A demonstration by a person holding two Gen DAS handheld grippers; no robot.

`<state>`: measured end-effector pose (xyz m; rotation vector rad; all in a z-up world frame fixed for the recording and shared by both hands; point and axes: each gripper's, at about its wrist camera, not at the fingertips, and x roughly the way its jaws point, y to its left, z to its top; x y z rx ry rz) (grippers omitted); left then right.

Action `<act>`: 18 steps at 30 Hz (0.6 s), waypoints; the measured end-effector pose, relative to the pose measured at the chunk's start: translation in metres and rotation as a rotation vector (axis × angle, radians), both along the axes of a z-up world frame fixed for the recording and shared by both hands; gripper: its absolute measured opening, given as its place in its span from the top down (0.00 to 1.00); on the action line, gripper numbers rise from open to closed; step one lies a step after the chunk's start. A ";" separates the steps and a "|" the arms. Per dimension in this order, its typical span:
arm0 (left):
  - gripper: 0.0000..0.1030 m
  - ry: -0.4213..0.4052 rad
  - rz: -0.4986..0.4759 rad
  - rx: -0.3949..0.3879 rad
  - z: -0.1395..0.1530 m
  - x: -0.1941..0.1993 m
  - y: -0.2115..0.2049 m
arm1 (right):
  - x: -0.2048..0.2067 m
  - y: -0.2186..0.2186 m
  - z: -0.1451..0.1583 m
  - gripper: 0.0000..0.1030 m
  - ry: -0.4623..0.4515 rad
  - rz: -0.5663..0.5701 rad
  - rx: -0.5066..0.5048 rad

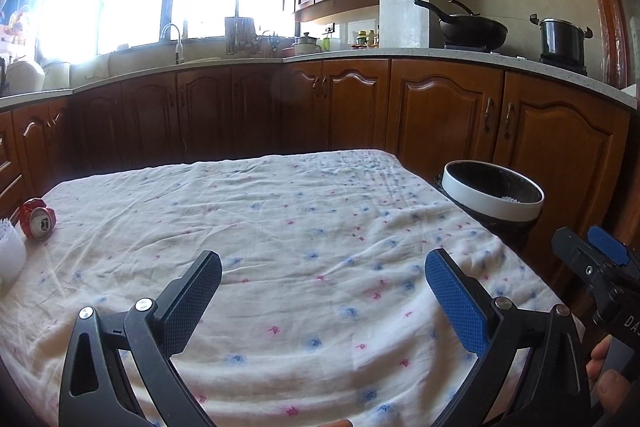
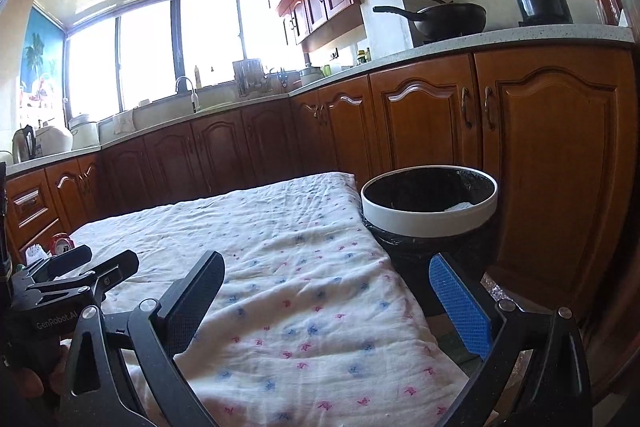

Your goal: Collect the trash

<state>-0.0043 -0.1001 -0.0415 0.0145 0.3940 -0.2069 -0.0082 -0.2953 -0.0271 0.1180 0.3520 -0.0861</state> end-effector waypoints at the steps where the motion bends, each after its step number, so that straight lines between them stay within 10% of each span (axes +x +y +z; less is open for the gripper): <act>1: 0.01 -0.002 0.001 0.002 0.001 -0.001 -0.001 | 0.000 0.000 0.000 0.00 -0.002 0.001 -0.001; 18: 0.01 -0.009 -0.019 0.024 -0.002 0.000 0.008 | -0.004 -0.002 0.003 0.00 -0.014 0.008 0.003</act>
